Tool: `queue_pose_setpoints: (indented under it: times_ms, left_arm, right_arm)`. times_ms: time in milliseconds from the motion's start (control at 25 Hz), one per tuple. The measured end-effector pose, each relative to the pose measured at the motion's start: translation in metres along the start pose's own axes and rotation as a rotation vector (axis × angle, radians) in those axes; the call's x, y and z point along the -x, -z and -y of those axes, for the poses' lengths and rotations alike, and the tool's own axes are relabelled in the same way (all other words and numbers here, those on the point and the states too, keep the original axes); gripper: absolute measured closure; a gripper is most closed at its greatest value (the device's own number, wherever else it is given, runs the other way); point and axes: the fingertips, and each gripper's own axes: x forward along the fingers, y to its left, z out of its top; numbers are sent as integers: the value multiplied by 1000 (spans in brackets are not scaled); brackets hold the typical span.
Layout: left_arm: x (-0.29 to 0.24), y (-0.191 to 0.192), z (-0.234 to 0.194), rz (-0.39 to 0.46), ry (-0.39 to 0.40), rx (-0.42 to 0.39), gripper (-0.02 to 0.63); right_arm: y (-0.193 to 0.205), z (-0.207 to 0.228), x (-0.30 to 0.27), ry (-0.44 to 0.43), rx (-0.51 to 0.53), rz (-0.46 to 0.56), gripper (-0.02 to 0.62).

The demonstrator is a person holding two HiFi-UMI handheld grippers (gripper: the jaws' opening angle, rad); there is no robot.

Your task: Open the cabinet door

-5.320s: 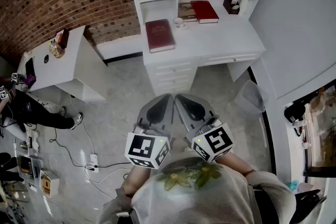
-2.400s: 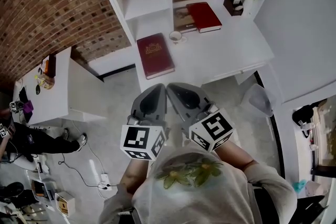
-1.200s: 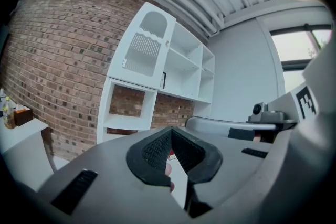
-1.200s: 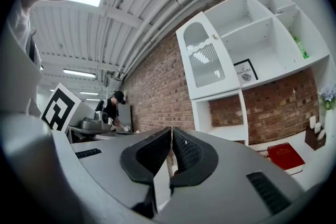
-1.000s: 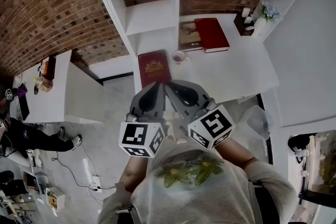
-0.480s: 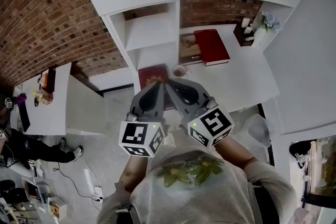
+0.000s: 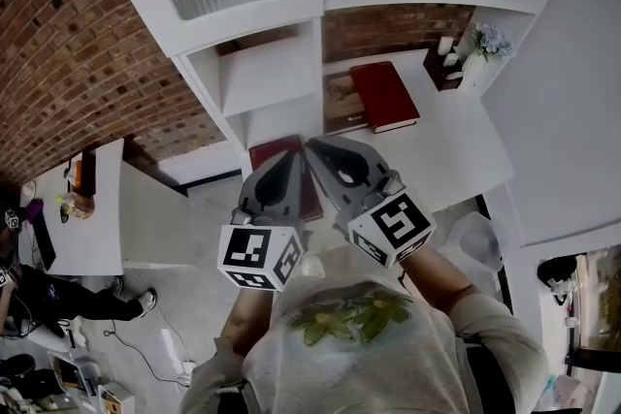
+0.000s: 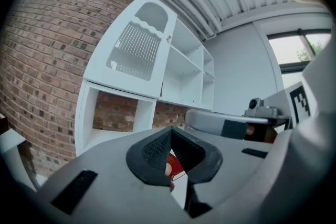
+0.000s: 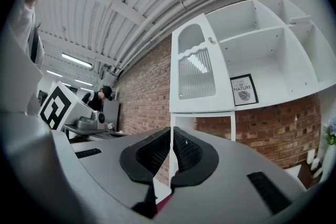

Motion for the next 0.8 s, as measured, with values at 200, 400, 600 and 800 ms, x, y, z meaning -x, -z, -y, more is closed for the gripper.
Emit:
queue_pose_setpoints:
  times_ms: [200,400,600,800]
  left_arm:
    - [-12,-1,-12,-5,4,0,597]
    - [-23,-3,-21,-7,10,2,597]
    - [-34,-4,-26,-14,20,8,597]
    - [-43,-2,-29,-29,38,9,597]
  right_arm:
    - [-4,17,-13,19,19,3,568]
    - [-7,32,-26,28,33,-11,568]
    - [-13,50,-36,55,54,-20,568]
    - [-15,68,-46,75,54,-30,568]
